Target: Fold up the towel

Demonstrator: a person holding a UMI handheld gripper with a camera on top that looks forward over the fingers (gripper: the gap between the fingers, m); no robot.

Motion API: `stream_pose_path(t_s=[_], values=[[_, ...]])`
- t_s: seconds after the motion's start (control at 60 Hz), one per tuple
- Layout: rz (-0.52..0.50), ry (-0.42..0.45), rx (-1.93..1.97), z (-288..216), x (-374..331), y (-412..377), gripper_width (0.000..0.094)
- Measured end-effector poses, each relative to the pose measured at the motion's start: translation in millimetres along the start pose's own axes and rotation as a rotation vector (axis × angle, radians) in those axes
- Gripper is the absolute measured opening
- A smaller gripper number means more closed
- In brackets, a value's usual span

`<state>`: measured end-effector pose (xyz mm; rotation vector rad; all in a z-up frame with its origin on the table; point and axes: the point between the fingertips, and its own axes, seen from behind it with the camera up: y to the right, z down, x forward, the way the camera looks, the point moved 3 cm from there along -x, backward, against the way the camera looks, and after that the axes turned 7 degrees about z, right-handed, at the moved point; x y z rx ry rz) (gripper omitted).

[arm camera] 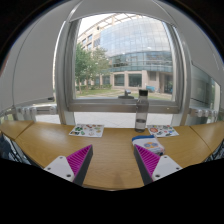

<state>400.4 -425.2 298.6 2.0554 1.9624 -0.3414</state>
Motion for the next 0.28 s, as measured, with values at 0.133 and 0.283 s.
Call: stream_pose_path(t_s=[0.133,0.283], values=[[0.023,-0.002,-0.004,4.7,-10.3,-1.3,0.084],[0.04,-0.001,0.002,5.6,-14.9,0.8,0.084]])
